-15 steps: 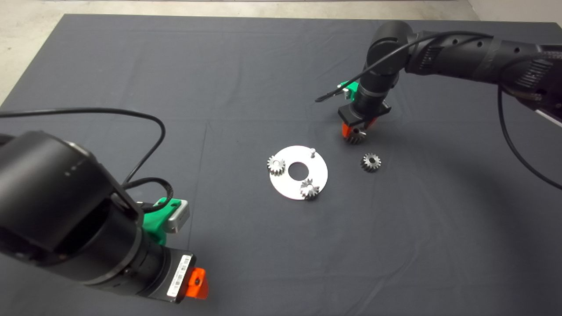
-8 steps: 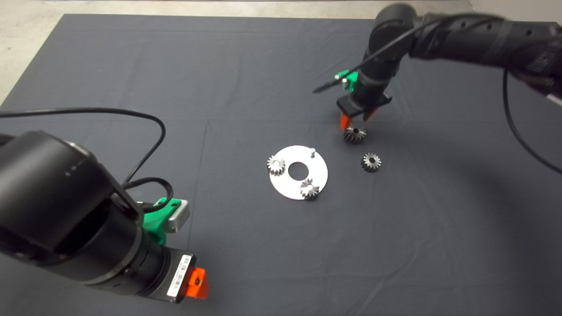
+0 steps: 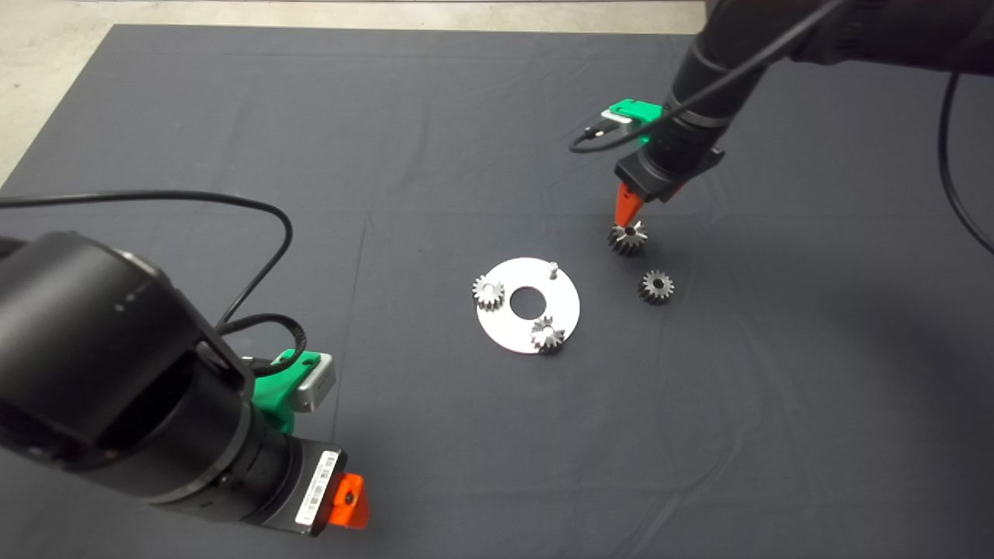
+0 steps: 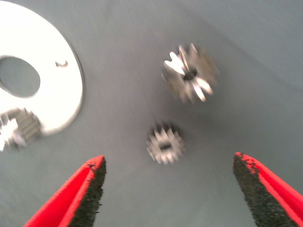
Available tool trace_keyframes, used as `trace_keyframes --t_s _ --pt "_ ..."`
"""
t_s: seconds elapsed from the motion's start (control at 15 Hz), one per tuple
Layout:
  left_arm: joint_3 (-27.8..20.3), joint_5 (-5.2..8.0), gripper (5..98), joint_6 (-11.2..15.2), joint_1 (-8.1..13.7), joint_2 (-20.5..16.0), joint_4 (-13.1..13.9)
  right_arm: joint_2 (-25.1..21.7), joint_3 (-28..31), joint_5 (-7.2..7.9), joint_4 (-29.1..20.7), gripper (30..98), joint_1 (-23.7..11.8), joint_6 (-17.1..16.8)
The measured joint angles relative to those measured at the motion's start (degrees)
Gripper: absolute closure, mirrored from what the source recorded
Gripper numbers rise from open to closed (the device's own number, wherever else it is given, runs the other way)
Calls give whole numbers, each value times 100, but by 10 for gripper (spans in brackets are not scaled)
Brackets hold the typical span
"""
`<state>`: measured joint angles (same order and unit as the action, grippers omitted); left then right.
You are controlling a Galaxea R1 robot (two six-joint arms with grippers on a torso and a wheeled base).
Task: Remove an incorrectly installed larger gear and replace it with the correct smaller gear
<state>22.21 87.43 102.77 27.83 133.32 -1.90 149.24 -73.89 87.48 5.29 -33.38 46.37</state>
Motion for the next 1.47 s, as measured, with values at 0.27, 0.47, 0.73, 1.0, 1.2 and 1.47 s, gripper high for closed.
trace_keyframes --t_s 0.27,0.47,0.73,1.0,1.2,1.47 --pt "0 2 60 -1 0 0 0 -790 1135 -11 -12 519 -11 165" --pt "0 2 60 -2 0 1 0 -1185 1485 39 -17 485 -11 208" --pt "0 2 60 0 0 0 0 -1374 1921 15 -9 408 160 216" --pt "-47 0 60 199 -85 1 4 -1424 2148 22 40 363 349 216" --pt "-57 2 60 269 -129 -2 6 -1433 2300 11 92 317 370 216" --pt "-57 2 60 269 -145 -2 9 -1481 2576 23 524 317 409 216"
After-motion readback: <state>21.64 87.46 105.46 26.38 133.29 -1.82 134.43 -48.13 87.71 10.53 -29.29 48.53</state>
